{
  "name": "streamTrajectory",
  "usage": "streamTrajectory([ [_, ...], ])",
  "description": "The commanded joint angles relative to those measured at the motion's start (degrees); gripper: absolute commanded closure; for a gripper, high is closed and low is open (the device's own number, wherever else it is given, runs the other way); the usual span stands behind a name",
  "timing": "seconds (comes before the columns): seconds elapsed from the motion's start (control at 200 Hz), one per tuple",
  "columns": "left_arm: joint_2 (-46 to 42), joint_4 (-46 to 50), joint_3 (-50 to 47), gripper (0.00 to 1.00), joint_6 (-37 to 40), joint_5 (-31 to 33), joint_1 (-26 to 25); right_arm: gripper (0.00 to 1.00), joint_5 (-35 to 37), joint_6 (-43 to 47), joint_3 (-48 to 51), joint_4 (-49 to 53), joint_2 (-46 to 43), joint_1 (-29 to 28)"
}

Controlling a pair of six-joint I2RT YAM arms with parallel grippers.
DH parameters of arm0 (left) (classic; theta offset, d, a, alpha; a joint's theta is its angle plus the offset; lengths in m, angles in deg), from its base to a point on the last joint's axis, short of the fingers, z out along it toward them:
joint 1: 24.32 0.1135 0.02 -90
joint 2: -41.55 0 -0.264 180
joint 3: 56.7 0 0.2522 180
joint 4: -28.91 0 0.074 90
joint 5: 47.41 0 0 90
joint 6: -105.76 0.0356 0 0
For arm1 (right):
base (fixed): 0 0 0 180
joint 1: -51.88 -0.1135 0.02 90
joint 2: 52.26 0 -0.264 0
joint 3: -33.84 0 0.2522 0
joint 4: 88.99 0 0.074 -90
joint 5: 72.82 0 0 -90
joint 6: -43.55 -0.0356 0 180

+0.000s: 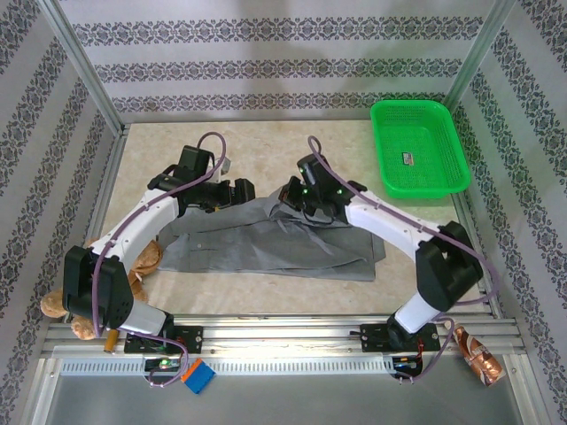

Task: Fold and stack the long sleeve shirts

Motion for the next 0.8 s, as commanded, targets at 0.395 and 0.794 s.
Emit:
streamTrajectory([
  [0.395, -4.37, 0.44, -4.1, 0.08, -3.39, 0.61, 2.25, 1.0, -7.18, -4.82, -5.12, -5.76, 9.79, -6.11],
  [0.794, -10.83, 5.59, -5.01, 0.07, -5.54, 1.8, 7.36, 1.0, -3.96, -26.82, -5.88, -17.98, 18.21, -12.91],
])
